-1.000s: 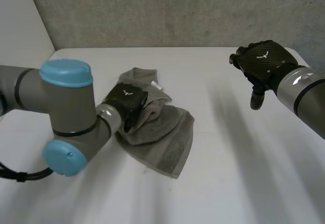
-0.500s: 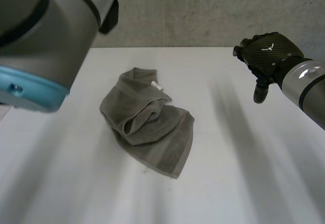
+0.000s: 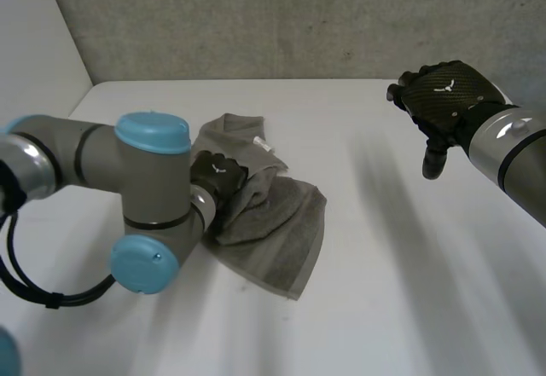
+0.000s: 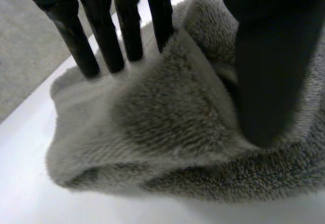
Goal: Fold the towel.
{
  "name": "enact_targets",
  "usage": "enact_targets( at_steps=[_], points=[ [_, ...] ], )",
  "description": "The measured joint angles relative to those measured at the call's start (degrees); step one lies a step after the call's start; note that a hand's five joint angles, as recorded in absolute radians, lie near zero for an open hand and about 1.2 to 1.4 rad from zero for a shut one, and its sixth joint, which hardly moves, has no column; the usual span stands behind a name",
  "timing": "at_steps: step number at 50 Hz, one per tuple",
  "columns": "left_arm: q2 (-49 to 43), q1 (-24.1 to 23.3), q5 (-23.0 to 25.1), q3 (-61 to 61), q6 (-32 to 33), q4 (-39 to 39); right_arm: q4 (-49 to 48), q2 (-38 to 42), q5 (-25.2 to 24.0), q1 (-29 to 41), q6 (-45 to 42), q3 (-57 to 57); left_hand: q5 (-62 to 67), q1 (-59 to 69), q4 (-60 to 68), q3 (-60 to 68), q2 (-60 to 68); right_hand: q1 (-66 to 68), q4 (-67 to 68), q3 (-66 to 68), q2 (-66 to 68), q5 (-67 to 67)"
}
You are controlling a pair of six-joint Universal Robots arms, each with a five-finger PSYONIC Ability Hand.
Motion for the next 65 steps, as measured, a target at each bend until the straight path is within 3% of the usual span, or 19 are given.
enact_targets(
  at_steps=[3, 7, 14, 20, 23, 28, 31, 34, 35, 37, 39, 43, 47, 50, 57, 65],
  points=[
    [-1.8, -0.1, -0.1, 1.9, -0.1, 0.0, 0.0, 0.2, 0.1, 0.0, -0.1, 0.1, 24.9, 22.2, 25.1, 24.9, 23.7, 0.0, 0.0, 0.0, 0.0, 0.0],
    [-1.7, -0.4, -0.7, 5.3, -0.7, 0.0, 0.0, 0.3, 0.1, 0.0, -0.1, 0.2, 33.2, 30.8, 36.1, 35.3, 34.6, 0.0, 0.0, 0.0, 0.0, 0.0],
    [8.2, -2.8, -2.7, 14.2, -7.9, 0.0, -0.1, 0.2, 0.1, -0.2, -0.1, -0.2, 34.9, 33.1, 39.6, 38.7, 37.9, 0.0, 0.0, 0.0, 0.0, 0.0],
    [21.2, -4.8, -6.6, 24.9, -25.8, 0.5, -0.1, 0.0, 0.2, -0.4, 0.2, -0.5, 35.9, 33.6, 40.1, 39.2, 38.4, 0.0, 0.0, 0.0, 0.0, 0.0],
    [24.2, -4.9, -8.0, 26.3, -30.7, 0.3, -0.1, -0.2, 0.2, -0.5, 0.3, -0.6, 35.9, 33.6, 40.2, 39.3, 38.4, 0.0, 0.0, 0.0, 0.0, 0.0],
    [26.0, -4.8, -8.8, 18.5, -33.5, -1.3, -0.1, -0.3, 0.1, -0.6, 0.4, -0.7, 35.9, 33.6, 40.2, 39.4, 38.5, 0.0, 0.0, 0.0, 0.0, 0.0],
    [26.1, -4.7, -8.7, 6.9, -33.4, -2.2, -0.1, -0.4, 0.1, -0.7, 0.3, -0.8, 35.9, 33.6, 40.3, 39.4, 38.6, 0.0, 0.0, 0.0, 0.0, 0.0],
    [25.9, -4.8, -8.2, -2.8, -33.3, -2.4, -0.1, -0.4, 0.0, -0.7, 0.3, -0.9, 33.5, 30.2, 30.1, 30.2, 28.0, 0.0, 0.0, 0.0, 0.0, 0.0],
    [25.6, -5.0, -7.6, -7.6, -33.2, -2.4, -0.1, -0.4, 0.0, -0.7, 0.3, -1.0, 22.7, 20.7, 22.0, 22.0, 20.7, 0.0, 0.0, 0.0, 0.0, 0.0],
    [25.3, -5.2, -6.9, -11.3, -33.1, -2.5, -0.1, -0.4, 0.0, -0.8, 0.2, -1.1, 16.1, 14.1, 16.2, 16.3, 14.9, 0.0, 0.0, 0.0, 0.0, 0.0],
    [24.6, -6.3, -3.4, -18.6, -32.8, -3.0, -0.1, -0.5, 0.0, -0.8, 0.1, -1.2, -2.9, -5.8, -3.5, -3.5, -5.7, 0.0, 0.0, 0.0, 0.0, 0.0],
    [24.1, -8.4, 3.1, -23.8, -32.5, -4.6, -0.1, -0.5, 0.0, -0.9, 0.0, -1.4, -15.3, -18.0, -16.6, -16.6, -18.2, 0.0, 0.0, 0.0, 0.0, 0.0],
    [25.3, -9.5, 7.8, -24.0, -32.3, -6.5, -0.1, -0.5, 0.0, -0.9, 0.0, -1.5, -16.9, -20.3, -19.2, -19.3, -20.7, 0.0, 0.0, 0.0, 0.0, 0.0],
    [27.1, -8.5, 8.7, -21.6, -32.3, -7.1, -0.1, -0.5, -0.1, -0.9, 0.1, -1.5, -17.2, -20.4, -19.6, -19.8, -21.0, 0.0, 0.0, 0.0, 0.0, 0.0],
    [29.1, -1.9, 7.2, -14.0, -32.2, -6.8, 0.3, -0.4, -0.4, -0.3, 1.7, -1.2, -17.2, -20.4, -19.8, -19.8, -21.0, 0.0, 0.0, 0.0, 0.0, 0.0],
    [24.3, 0.7, 6.6, -9.7, -32.1, -6.5, 3.3, -0.1, -2.1, -0.3, 7.3, -1.3, -17.2, -20.2, -18.6, -18.5, -19.8, 0.8, 0.0, 0.1, 0.1, 0.2]
  ],
)
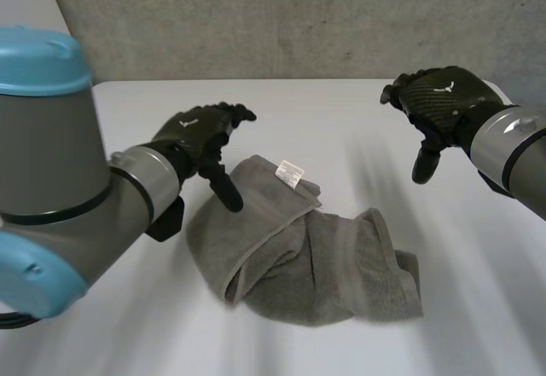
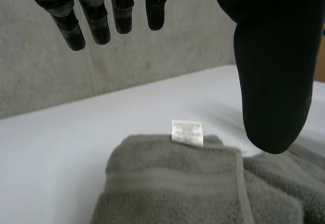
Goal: Fold the towel.
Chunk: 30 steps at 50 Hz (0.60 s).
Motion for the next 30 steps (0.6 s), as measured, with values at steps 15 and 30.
enact_targets(
  at_steps=[15, 30],
  points=[
    [-17.9, -4.2, 0.3, 6.2, 9.6, 0.9, 1.0, 0.3, -1.7, -1.0, 0.7, 9.9, 10.9, 12.3, 11.9, 12.1, 12.1, 0.0, 0.0, 0.0, 0.0, 0.0],
    [-18.6, -2.0, -8.4, 6.5, 16.3, 9.1, -9.3, 0.7, -1.9, 1.1, -3.6, 21.4, 39.6, 40.9, 41.1, 40.8, 40.9, 0.0, 0.0, 0.0, 0.0, 0.0]
  ],
)
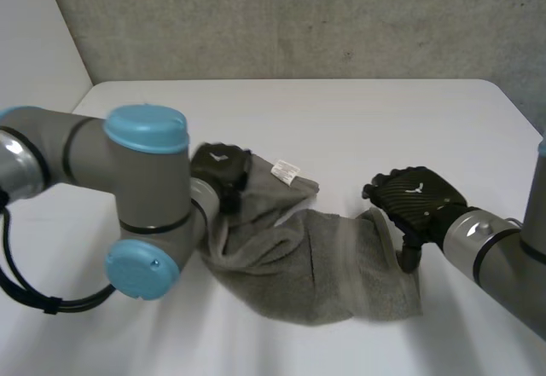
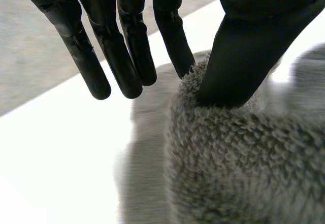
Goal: Fold the towel.
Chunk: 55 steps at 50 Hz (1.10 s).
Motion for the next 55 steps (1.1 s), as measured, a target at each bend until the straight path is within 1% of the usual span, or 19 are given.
enact_targets(
  at_steps=[1, 4, 7, 13, 15, 19, 23, 25, 29, 32, 34, 35, 37, 38, 41, 44, 48, 54, 55],
  points=[
    [0.8, 0.7, -1.6, -0.5, 0.0, 0.5, -0.7, 0.3, -0.2, 0.9, 0.1, -0.1, 0.3, 0.3, 0.2, 0.2, 0.2, 0.0, 0.0, 0.0, 0.0, 0.0],
    [2.2, 2.1, -3.8, -1.7, -0.1, 1.2, -2.1, 1.0, -0.9, 2.9, 0.2, -0.6, 0.5, 0.5, 0.5, 0.5, 0.5, -0.1, 0.0, -0.1, 0.0, 0.0],
    [3.9, 3.8, -5.2, -3.6, -0.2, 1.6, -4.0, 2.1, -1.8, 5.7, 0.5, -1.7, 0.7, 0.6, 0.7, 0.6, 0.6, -0.1, 0.0, -0.1, 0.0, 0.0],
    [5.0, 5.7, -5.3, -7.4, -0.2, 1.7, -6.4, 5.4, -2.5, 9.8, 2.2, -5.8, 3.2, 3.2, 3.1, 3.3, 3.2, -0.1, 0.0, -0.1, 0.0, 0.0],
    [5.2, 6.3, -5.2, -8.7, -0.2, 1.7, -6.7, 7.3, -2.7, 11.0, 3.4, -7.9, 7.0, 6.6, 6.9, 6.9, 6.9, -0.1, 0.0, 0.0, 0.0, 0.0],
    [5.6, 7.3, -5.1, -10.7, -0.3, 1.7, -6.7, 10.4, -3.7, 12.4, 5.1, -11.4, 10.6, 10.4, 10.7, 10.7, 10.8, 0.0, 0.0, 0.0, 0.0, 0.0],
    [6.8, 8.8, -5.0, -13.0, -0.3, 2.0, -6.1, 14.5, -6.4, 13.3, 6.8, -15.6, 11.6, 11.3, 11.9, 11.9, 11.9, 0.1, 0.1, 0.0, 0.0, 0.1],
    [7.9, 9.7, -5.0, -14.6, -0.3, 2.7, -5.3, 17.1, -8.7, 13.6, 7.8, -18.1, 11.6, 11.3, 11.9, 11.9, 11.9, 1.5, 0.5, 1.2, 1.0, 1.9],
    [10.0, 11.1, -5.0, -17.5, -0.3, 4.4, -3.2, 21.3, -12.8, 14.1, 9.5, -22.5, 11.2, 10.9, 10.6, 10.7, 10.5, 7.7, 6.8, 7.9, 8.1, 8.8],
    [11.7, 11.8, -4.9, -19.5, -0.4, 5.8, -1.2, 24.6, -15.0, 14.5, 10.5, -26.1, 7.1, 6.9, 6.6, 6.7, 6.6, 20.0, 19.3, 20.3, 20.6, 20.3],
    [13.1, 12.2, -4.9, -21.2, -0.4, 7.0, 0.6, 27.3, -15.9, 15.0, 11.1, -29.3, -3.2, -4.1, -3.5, -3.4, -4.3, 36.2, 35.3, 36.2, 36.8, 36.6],
    [13.5, 12.2, -4.9, -21.5, -0.4, 7.2, 0.9, 27.8, -15.9, 15.1, 11.1, -29.9, -7.8, -8.8, -8.2, -8.0, -8.1, 39.5, 38.5, 39.4, 40.0, 39.1],
    [14.9, 12.4, -4.9, -22.7, -0.4, 8.0, 1.9, 29.4, -15.7, 15.3, 11.4, -32.1, -22.9, -22.6, -22.9, -22.9, -23.0, 54.5, 52.4, 53.7, 54.6, 54.0],
    [15.6, 12.4, -4.9, -23.2, -0.4, 8.2, 2.4, 29.9, -15.3, 15.4, 11.5, -33.0, -28.8, -29.5, -29.1, -29.6, -29.7, 59.4, 58.1, 58.4, 59.5, 59.5],
    [17.7, 12.3, -4.7, -24.3, -0.3, 8.5, 2.7, 29.4, -14.2, 15.2, 12.0, -34.2, -36.9, -37.8, -38.2, -38.2, -38.2, 60.2, 61.4, 61.5, 60.4, 61.3],
    [19.2, 12.2, -4.0, -25.0, -0.3, 8.6, 2.4, 27.6, -13.7, 15.0, 12.9, -34.1, -38.7, -39.8, -40.3, -40.3, -40.4, 60.2, 61.4, 61.6, 60.4, 61.3],
    [21.7, 12.1, -0.7, -26.7, -0.3, 8.9, 1.4, 23.1, -13.3, 14.4, 15.2, -32.3, -39.4, -40.4, -41.2, -41.1, -41.2, 60.2, 61.4, 61.6, 60.4, 61.3],
    [25.2, 12.1, 9.1, -30.8, -0.2, 9.9, 0.4, 15.8, -12.9, 11.1, 18.1, -27.5, -39.6, -40.4, -41.2, -41.1, -41.2, 60.2, 61.4, 61.9, 60.4, 61.3],
    [25.3, 12.1, 9.8, -31.1, -0.2, 10.0, 0.4, 15.3, -12.8, 10.7, 18.2, -27.0, -39.6, -40.4, -41.2, -41.1, -41.2, 60.2, 61.4, 61.9, 60.4, 61.3]
  ],
)
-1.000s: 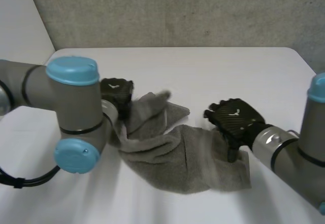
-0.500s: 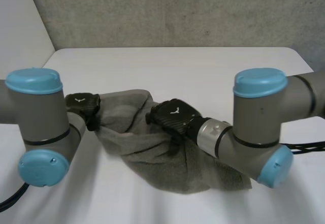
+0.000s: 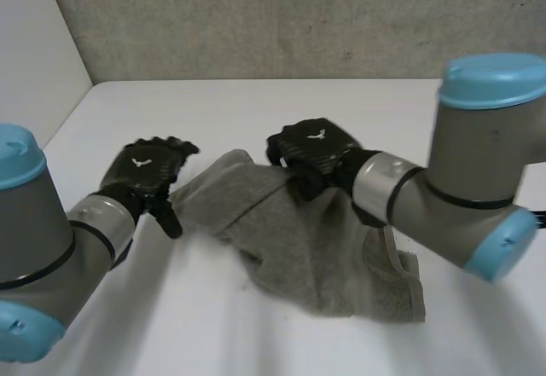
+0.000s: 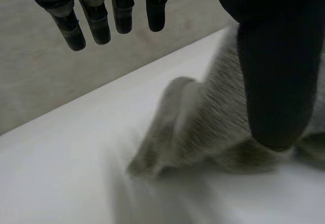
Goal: Fold the towel.
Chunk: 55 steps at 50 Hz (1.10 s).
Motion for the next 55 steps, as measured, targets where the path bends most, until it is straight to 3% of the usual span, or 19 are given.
enact_targets(
  at_steps=[6, 14, 24, 30, 40, 45, 48, 51, 55],
  points=[
    [-1.1, 0.0, 6.8, -2.3, 0.2, 3.0, 0.2, -5.9, -0.3, -4.1, 0.1, 6.9, 0.0, 0.0, 0.1, 0.1, 0.1, 0.0, 0.0, 0.2, 0.0, 0.0],
    [-8.7, -0.5, 7.6, -0.4, 0.3, 6.9, -0.2, -10.7, -1.5, -6.9, -0.2, 15.4, 4.3, 5.1, 5.4, 5.5, 5.8, 0.0, 0.0, 0.2, 0.0, 0.0],
    [-16.5, -1.4, 7.5, 5.3, 0.2, 14.0, -0.4, -13.6, -5.0, -8.3, -0.4, 21.1, 28.9, 29.7, 30.2, 30.2, 30.2, 0.0, 0.0, 0.2, 0.0, 0.0],
    [-19.9, -2.0, 7.7, 8.8, 0.3, 15.7, -0.4, -14.2, -5.7, -9.4, -1.1, 20.2, 52.3, 53.0, 53.9, 54.1, 54.2, 0.0, 0.0, 0.2, 0.0, 0.0],
    [-22.8, -2.3, 7.1, 21.1, 2.4, 15.9, -3.3, -10.1, -4.8, -9.3, -11.9, 7.2, 56.2, 56.1, 58.8, 58.8, 58.9, 0.0, 0.0, 0.3, 0.0, 0.0],
    [-20.5, -2.2, 4.6, 34.4, 4.4, 18.6, -13.9, -8.2, -2.5, -8.9, -16.8, -4.0, 56.2, 56.3, 59.0, 58.9, 59.0, 0.5, 0.0, 0.3, 0.8, 0.0],
    [-17.9, -2.2, 1.1, 42.9, 4.8, 23.5, -27.9, -8.4, 1.2, -8.6, -17.6, -8.3, 56.2, 56.3, 59.0, 58.9, 59.0, 0.5, 0.0, 0.5, 0.8, 0.0],
    [-15.8, -2.1, -2.2, 48.5, 4.8, 28.7, -39.9, -9.6, 5.3, -8.0, -17.3, -9.1, 56.7, 56.4, 59.0, 58.9, 59.0, 0.5, 0.0, 0.5, 0.8, 0.0],
    [-13.9, -2.1, -4.9, 51.1, 4.7, 32.8, -46.7, -11.6, 9.9, -6.9, -16.7, -7.3, 57.3, 57.4, 59.0, 58.9, 59.0, 0.5, 0.0, 0.5, 0.8, 0.0]
  ],
)
